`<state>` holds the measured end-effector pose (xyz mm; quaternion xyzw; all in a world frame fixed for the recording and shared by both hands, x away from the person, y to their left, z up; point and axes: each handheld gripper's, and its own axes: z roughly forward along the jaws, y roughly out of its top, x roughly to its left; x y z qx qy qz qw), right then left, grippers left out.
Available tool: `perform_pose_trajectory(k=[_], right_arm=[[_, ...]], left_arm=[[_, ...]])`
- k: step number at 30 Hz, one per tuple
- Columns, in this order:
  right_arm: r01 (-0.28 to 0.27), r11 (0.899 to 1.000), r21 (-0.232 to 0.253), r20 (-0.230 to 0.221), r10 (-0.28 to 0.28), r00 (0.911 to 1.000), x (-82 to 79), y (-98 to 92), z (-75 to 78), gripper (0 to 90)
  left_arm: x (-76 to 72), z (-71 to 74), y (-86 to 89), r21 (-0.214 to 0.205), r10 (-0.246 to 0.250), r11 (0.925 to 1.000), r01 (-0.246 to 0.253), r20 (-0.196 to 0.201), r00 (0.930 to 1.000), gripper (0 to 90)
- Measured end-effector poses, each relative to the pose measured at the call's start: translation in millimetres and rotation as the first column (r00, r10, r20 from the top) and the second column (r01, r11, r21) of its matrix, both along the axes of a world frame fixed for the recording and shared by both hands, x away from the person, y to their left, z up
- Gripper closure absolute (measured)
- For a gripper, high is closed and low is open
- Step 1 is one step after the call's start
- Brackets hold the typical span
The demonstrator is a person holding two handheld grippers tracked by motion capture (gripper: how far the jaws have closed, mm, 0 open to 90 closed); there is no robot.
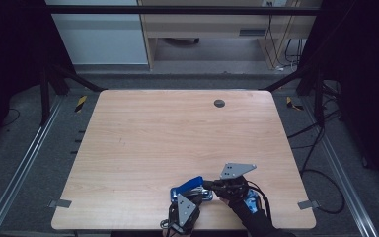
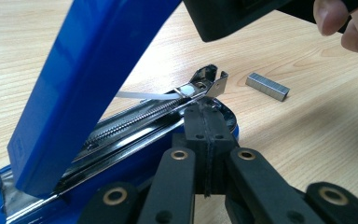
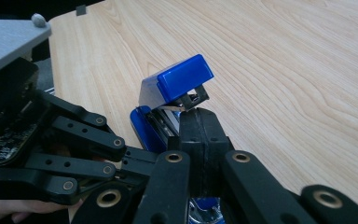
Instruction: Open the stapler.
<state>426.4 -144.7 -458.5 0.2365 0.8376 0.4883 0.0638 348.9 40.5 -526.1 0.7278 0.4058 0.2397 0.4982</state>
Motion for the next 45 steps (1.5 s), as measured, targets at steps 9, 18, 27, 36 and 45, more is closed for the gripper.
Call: perform_pose_trajectory(k=[9, 18, 27, 36, 45], right_arm=[[-0.026, 1.000, 0.015, 0.017, 0.025, 0.9995, 0.9, 6.6, 4.1, 90.0], [-0.051, 0.998, 0.026, 0.024, 0.050, 0.9985, 2.9, 13.3, 8.5, 90.0], [-0.074, 0.997, 0.029, 0.029, 0.073, 0.9969, 3.9, 19.8, 11.5, 90.0], [-0.096, 0.995, 0.033, 0.029, 0.095, 0.9950, 5.4, 29.5, 14.9, 90.0], [-0.111, 0.994, 0.014, 0.040, 0.110, 0.9931, 6.6, 37.3, 18.3, 90.0]], left_arm=[[-0.3, -0.6, 0.3, -0.007, 0.002, 1.0000, -0.002, 0.002, 1.0000, 89.5], [-0.3, -0.8, 0.7, -0.015, 0.006, 0.9999, -0.006, 0.000, 1.0000, 89.6], [-0.2, -0.8, 1.0, -0.014, 0.006, 0.9999, -0.006, -0.001, 1.0000, 89.6], [0.0, -0.8, 1.6, -0.016, 0.008, 0.9998, -0.008, -0.002, 1.0000, 89.6], [0.1, -0.8, 1.9, -0.017, 0.010, 0.9998, -0.010, -0.003, 0.9999, 89.7]])
